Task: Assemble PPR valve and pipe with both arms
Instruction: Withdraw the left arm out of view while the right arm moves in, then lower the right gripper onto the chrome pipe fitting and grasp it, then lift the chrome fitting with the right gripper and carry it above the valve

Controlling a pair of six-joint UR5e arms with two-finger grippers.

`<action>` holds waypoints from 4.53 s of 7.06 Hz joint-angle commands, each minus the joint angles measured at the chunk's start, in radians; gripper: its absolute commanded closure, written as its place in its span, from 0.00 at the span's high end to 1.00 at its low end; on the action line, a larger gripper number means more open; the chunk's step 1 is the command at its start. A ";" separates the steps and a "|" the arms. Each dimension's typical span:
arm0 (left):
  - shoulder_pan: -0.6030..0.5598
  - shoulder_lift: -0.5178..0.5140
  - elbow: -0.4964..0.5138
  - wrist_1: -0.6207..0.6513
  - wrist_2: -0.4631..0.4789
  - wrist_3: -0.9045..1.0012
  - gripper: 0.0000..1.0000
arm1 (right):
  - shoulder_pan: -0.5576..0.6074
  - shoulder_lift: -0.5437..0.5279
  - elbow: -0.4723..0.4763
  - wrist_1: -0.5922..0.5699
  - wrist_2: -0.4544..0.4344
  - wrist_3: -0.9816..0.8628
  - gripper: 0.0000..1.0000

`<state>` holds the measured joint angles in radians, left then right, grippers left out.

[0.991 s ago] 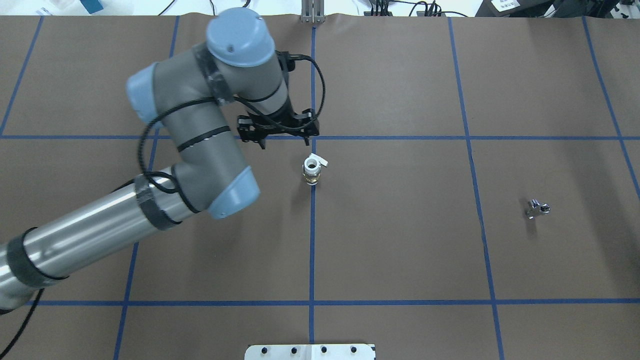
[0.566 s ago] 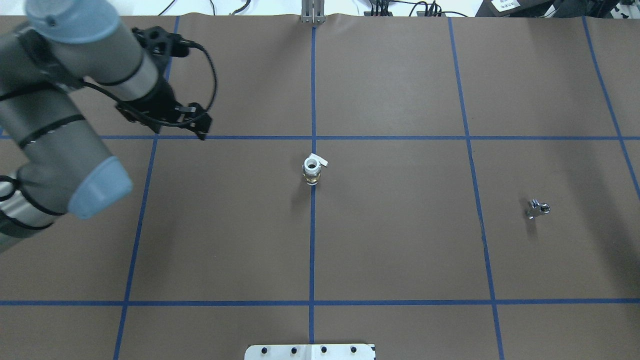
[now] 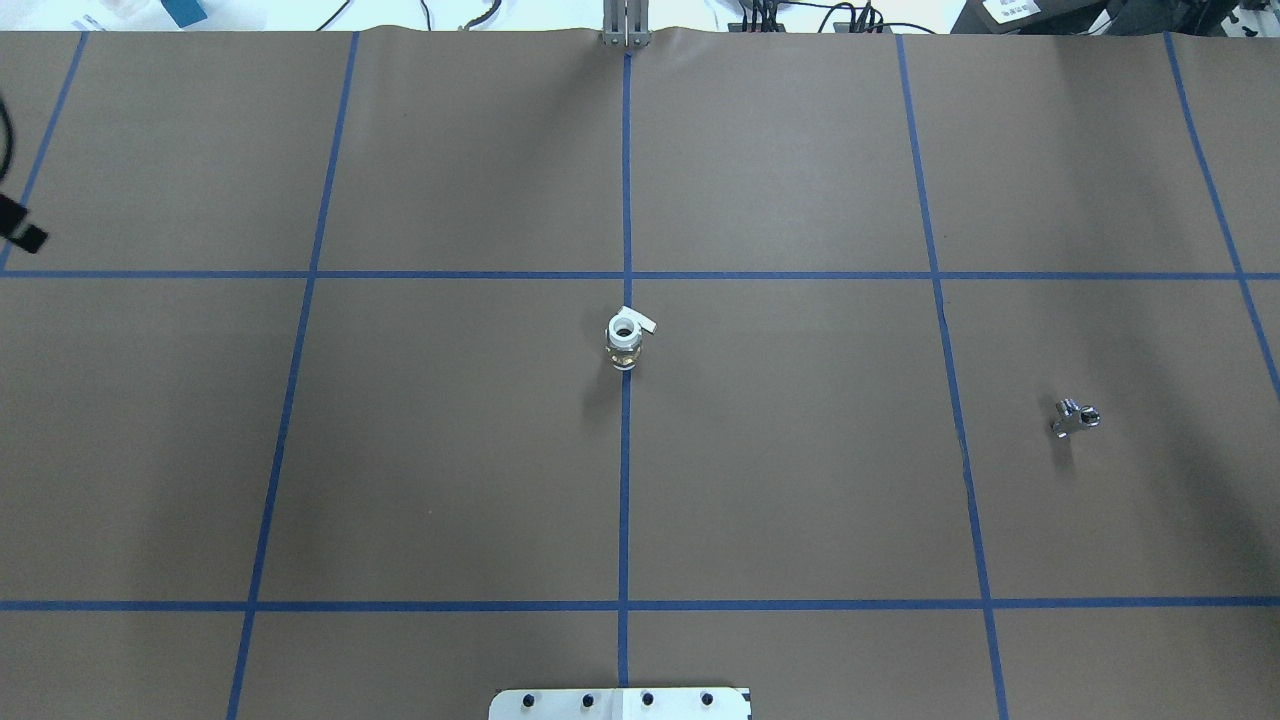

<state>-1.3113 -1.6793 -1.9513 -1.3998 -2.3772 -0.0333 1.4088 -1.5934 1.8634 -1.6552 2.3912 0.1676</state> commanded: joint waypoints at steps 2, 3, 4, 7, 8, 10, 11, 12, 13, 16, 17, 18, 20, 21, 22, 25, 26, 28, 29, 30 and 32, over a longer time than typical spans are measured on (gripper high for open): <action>-0.181 0.225 -0.015 -0.051 -0.034 0.251 0.99 | -0.120 -0.093 -0.001 0.292 -0.030 0.211 1.00; -0.181 0.227 -0.014 -0.062 -0.034 0.250 0.99 | -0.173 -0.138 -0.003 0.418 -0.049 0.325 1.00; -0.180 0.225 -0.015 -0.062 -0.034 0.242 0.99 | -0.263 -0.189 -0.004 0.534 -0.122 0.417 1.00; -0.178 0.222 -0.012 -0.062 -0.036 0.239 0.99 | -0.480 -0.224 -0.024 0.766 -0.243 0.668 1.00; -0.178 0.222 -0.009 -0.062 -0.036 0.239 0.99 | -0.552 -0.215 -0.024 0.793 -0.316 0.726 1.00; -0.177 0.222 -0.006 -0.062 -0.036 0.237 0.99 | -0.603 -0.206 -0.023 0.792 -0.366 0.748 1.00; -0.177 0.222 -0.003 -0.062 -0.036 0.237 0.99 | -0.616 -0.194 -0.024 0.792 -0.368 0.748 1.00; -0.177 0.222 -0.003 -0.062 -0.036 0.237 0.99 | -0.626 -0.189 -0.024 0.785 -0.375 0.748 0.99; -0.177 0.224 0.000 -0.062 -0.036 0.237 0.99 | -0.629 -0.171 -0.029 0.778 -0.376 0.748 0.87; -0.175 0.222 0.006 -0.062 -0.037 0.237 0.99 | -0.631 -0.163 -0.027 0.738 -0.371 0.745 0.42; -0.175 0.220 0.003 -0.065 -0.036 0.205 0.99 | -0.628 -0.169 -0.027 0.738 -0.369 0.739 0.43; -0.175 0.220 0.002 -0.065 -0.037 0.201 0.99 | -0.628 -0.177 -0.029 0.738 -0.369 0.736 0.44; -0.175 0.220 0.000 -0.065 -0.037 0.200 0.99 | -0.629 -0.172 -0.029 0.738 -0.368 0.736 0.08; -0.175 0.220 0.000 -0.065 -0.037 0.200 0.99 | -0.629 -0.165 -0.026 0.738 -0.366 0.745 0.00; -0.175 0.220 0.000 -0.065 -0.037 0.200 0.99 | -0.629 -0.159 -0.017 0.738 -0.362 0.747 0.00; -0.177 0.228 0.034 -0.062 -0.028 0.208 1.00 | -0.626 -0.044 -0.024 0.660 -0.360 0.747 0.00; -0.177 0.228 0.072 -0.062 -0.025 0.208 0.99 | -0.617 0.040 -0.020 0.573 -0.366 0.748 0.00; -0.195 0.255 0.097 -0.062 -0.022 0.210 0.99 | -0.610 0.174 -0.021 0.476 -0.362 0.748 0.00; -0.247 0.286 0.106 -0.062 -0.025 0.210 1.00 | -0.605 0.269 -0.015 0.356 -0.362 0.748 0.00; -0.303 0.320 0.104 -0.064 -0.027 0.204 1.00 | -0.603 0.356 0.015 0.210 -0.365 0.750 0.00; -0.384 0.337 0.092 -0.064 -0.031 0.207 1.00 | -0.620 0.526 0.043 0.022 -0.368 0.838 0.00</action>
<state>-1.6562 -1.3587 -1.8530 -1.4633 -2.4053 0.1730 0.8002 -1.1752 1.8996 -1.5258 2.0260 0.9419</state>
